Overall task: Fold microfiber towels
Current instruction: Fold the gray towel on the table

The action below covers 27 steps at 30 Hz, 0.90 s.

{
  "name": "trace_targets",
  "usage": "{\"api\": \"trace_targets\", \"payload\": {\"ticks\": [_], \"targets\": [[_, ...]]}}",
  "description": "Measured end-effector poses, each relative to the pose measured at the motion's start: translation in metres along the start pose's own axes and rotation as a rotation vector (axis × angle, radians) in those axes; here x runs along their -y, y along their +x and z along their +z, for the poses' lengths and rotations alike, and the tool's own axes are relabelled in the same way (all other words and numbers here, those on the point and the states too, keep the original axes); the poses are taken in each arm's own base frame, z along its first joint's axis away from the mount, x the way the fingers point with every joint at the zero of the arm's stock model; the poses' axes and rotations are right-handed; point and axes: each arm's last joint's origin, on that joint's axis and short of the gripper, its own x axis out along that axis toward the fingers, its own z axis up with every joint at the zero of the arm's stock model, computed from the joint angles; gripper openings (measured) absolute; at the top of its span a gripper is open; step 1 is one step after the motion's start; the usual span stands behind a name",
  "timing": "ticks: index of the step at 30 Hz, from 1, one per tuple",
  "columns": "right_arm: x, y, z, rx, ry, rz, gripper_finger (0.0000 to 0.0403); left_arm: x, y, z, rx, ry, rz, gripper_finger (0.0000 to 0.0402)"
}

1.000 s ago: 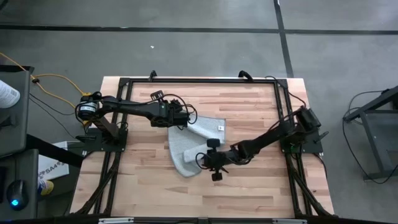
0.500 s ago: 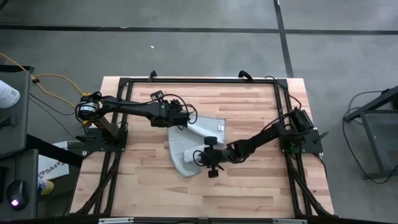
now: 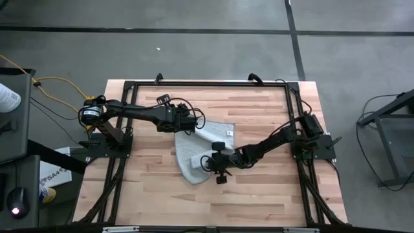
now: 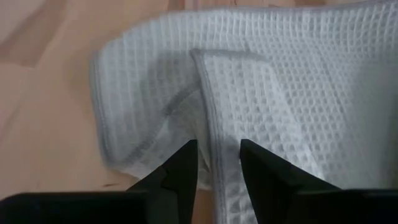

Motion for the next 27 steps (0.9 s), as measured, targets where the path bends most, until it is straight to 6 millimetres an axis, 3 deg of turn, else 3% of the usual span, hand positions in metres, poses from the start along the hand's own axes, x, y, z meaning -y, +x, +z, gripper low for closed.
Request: {"api": "trace_targets", "payload": {"ticks": [12, 22, 27], "targets": [[-0.0022, -0.0009, 0.0001, 0.001, -0.006, -0.034, 0.0091, 0.0000, 0.0000, 0.0000, 0.000, 0.003, 0.000, 0.0000], [-0.0020, -0.0009, -0.0020, -0.019, -0.007, -0.040, 0.0013, 0.0000, 0.0000, 0.0000, 0.000, 0.003, 0.000, 0.0000], [-0.0038, -0.0016, -0.0051, -0.049, 0.010, -0.042, 0.0006, 0.0000, 0.0000, -0.0001, -0.001, 0.004, 0.000, 0.0000]]}}
